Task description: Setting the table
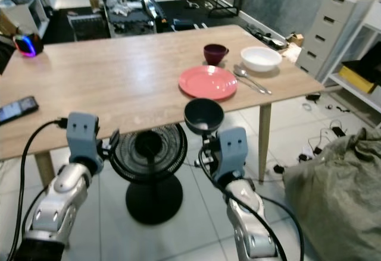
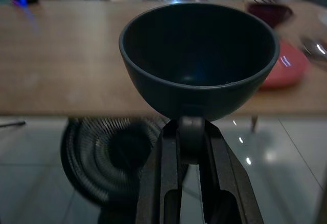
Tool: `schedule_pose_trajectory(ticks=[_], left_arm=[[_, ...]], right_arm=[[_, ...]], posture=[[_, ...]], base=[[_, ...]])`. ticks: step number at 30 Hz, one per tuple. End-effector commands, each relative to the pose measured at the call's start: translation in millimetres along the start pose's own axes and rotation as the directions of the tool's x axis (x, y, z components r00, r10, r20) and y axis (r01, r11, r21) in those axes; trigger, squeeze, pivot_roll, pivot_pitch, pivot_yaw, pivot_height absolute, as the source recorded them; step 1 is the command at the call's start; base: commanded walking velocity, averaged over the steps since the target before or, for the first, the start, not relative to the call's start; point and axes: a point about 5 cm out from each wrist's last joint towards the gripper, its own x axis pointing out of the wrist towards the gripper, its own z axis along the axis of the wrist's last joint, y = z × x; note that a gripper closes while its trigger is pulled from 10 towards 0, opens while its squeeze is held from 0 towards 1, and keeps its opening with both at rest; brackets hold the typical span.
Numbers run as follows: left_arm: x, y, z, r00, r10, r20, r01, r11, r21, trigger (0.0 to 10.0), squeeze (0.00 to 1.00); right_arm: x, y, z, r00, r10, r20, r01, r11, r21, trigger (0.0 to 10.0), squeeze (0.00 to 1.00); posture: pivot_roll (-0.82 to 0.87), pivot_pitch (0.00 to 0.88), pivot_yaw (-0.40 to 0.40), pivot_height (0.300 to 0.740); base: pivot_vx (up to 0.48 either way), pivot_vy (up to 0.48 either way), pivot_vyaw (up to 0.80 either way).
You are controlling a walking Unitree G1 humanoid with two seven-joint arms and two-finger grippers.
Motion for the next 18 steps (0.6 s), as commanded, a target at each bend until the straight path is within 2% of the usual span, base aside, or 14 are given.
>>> schedule_pose_trajectory(ticks=[1, 8, 18], left_arm=[[-3.3, 8.4, -6, 0.999, 0.03, -0.02, -0.03, 0.999, 0.019, 10.0, 0.19], [-3.7, 10.4, -4, 0.999, 0.035, -0.013, -0.034, 0.999, 0.027, 10.0, 0.19], [-4.3, 12.5, -3, 0.999, 0.04, -0.009, -0.04, 0.999, 0.035, 10.0, 0.18]], right_arm=[[1.9, 12.7, 4, 0.997, 0.068, 0.032, -0.069, 0.997, 0.025, 10.0, 0.0], [8.3, 21.7, 6, 0.993, 0.106, 0.042, -0.107, 0.994, 0.013, 10.0, 0.0], [17.9, 21.4, 5, 0.996, 0.071, 0.046, -0.071, 0.997, 0.001, 10.0, 0.0]], posture=[[-0.05, 0.0, 0.087, 0.74], [-0.04, 0.0, 0.084, 0.74], [-0.02, 0.0, 0.084, 0.74]], base=[[0.48, 0.0, 0.0], [0.48, 0.0, 0.0], [0.48, 0.0, 0.0]])
